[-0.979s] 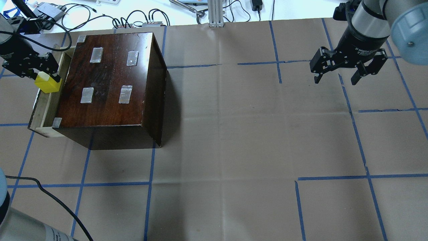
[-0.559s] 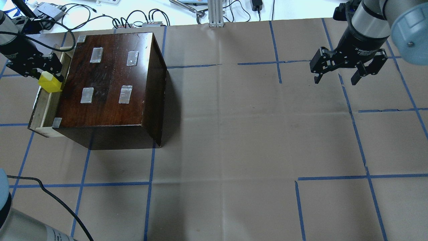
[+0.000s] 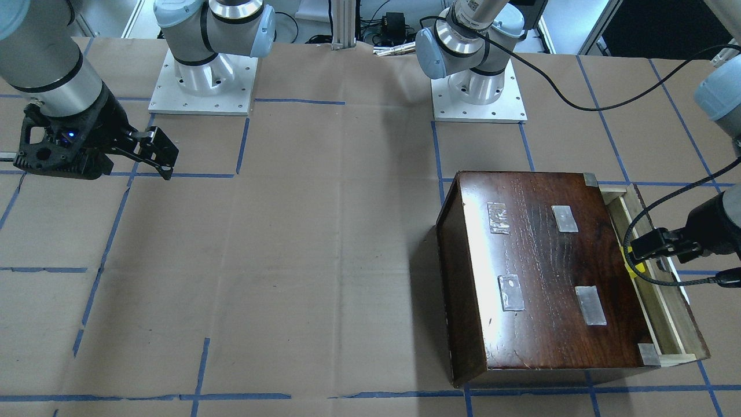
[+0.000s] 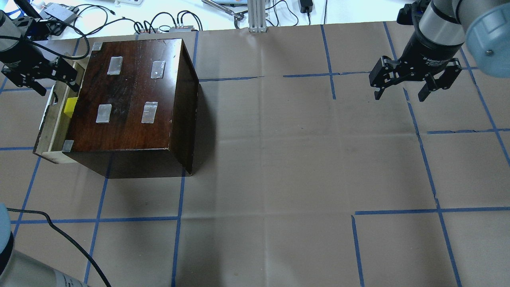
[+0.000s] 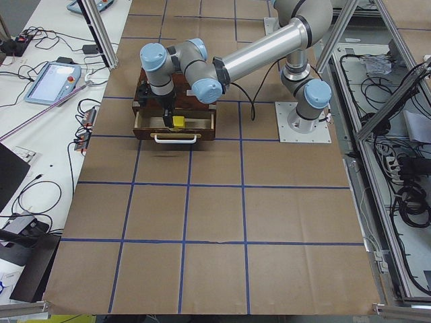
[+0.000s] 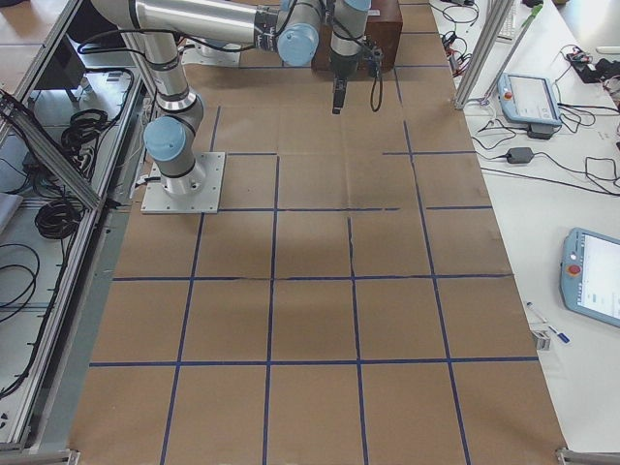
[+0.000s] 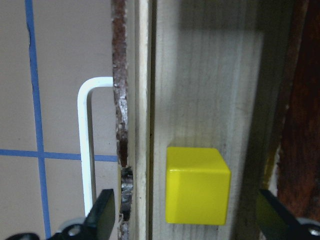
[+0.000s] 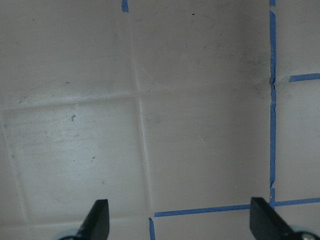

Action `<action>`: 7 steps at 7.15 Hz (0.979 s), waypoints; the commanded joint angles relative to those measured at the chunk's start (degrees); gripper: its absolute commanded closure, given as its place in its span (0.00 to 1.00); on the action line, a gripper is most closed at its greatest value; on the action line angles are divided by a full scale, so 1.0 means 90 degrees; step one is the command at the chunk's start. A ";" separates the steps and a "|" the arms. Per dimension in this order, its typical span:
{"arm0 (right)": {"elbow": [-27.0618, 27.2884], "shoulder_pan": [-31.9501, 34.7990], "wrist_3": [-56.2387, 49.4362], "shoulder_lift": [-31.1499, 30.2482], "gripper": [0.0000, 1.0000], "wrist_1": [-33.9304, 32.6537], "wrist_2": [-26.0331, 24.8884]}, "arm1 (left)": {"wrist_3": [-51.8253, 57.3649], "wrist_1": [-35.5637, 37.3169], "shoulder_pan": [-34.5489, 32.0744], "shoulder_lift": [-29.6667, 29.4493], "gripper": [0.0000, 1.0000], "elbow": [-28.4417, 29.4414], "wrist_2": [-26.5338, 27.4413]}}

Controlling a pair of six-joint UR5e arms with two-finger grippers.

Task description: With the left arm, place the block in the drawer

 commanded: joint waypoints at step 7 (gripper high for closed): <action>0.0001 0.0000 0.0000 0.0000 0.00 -0.0007 0.0000 | -0.2421 -0.0744 -0.1373 0.1130 0.01 0.0027 0.0029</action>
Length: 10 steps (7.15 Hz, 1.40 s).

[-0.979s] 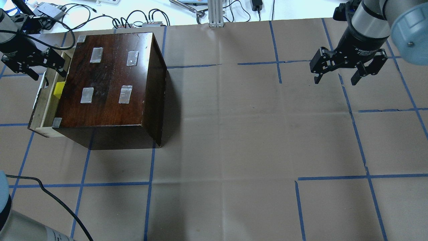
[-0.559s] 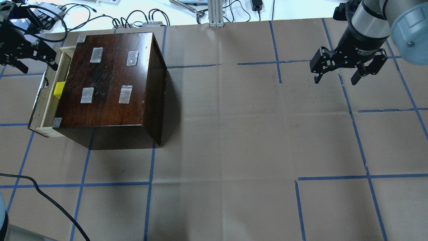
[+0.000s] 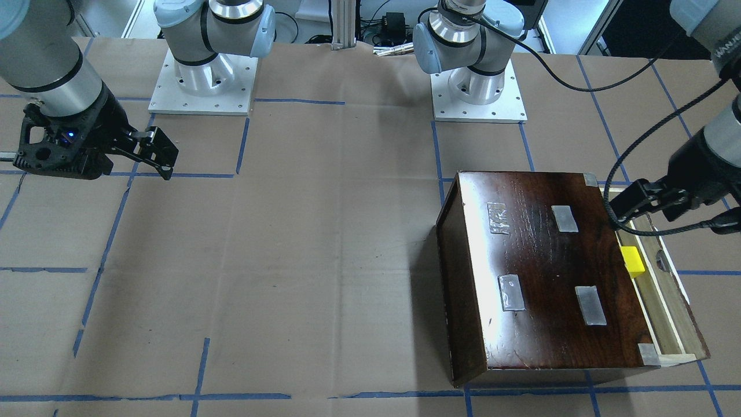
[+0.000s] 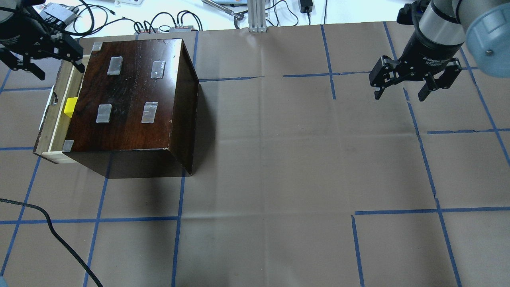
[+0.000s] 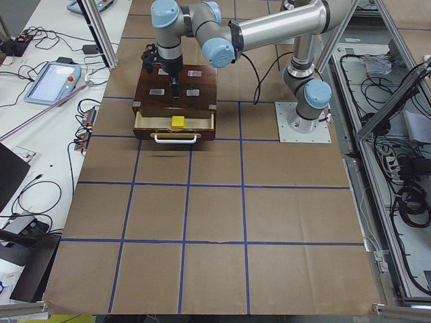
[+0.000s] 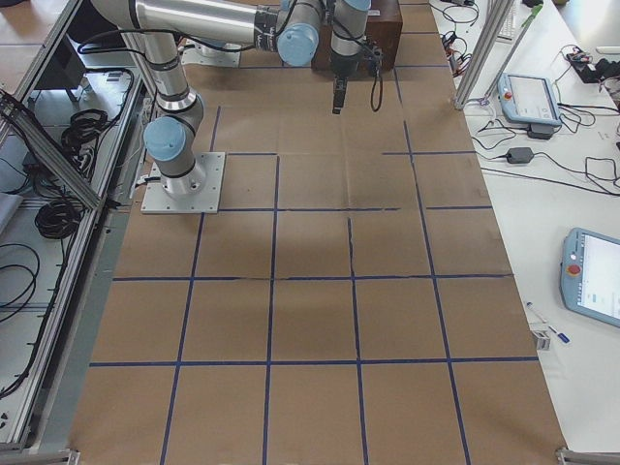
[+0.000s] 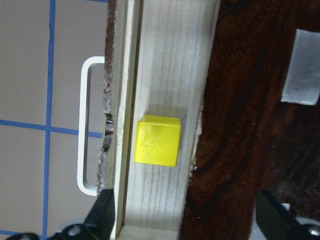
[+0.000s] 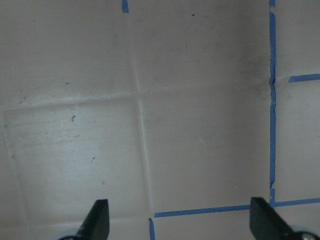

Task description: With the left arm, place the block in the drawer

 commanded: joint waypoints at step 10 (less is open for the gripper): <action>0.0003 0.0000 0.0000 0.0000 0.00 0.0000 0.0000 | -0.1352 0.0083 -0.2019 0.1408 0.01 -0.1592 0.0012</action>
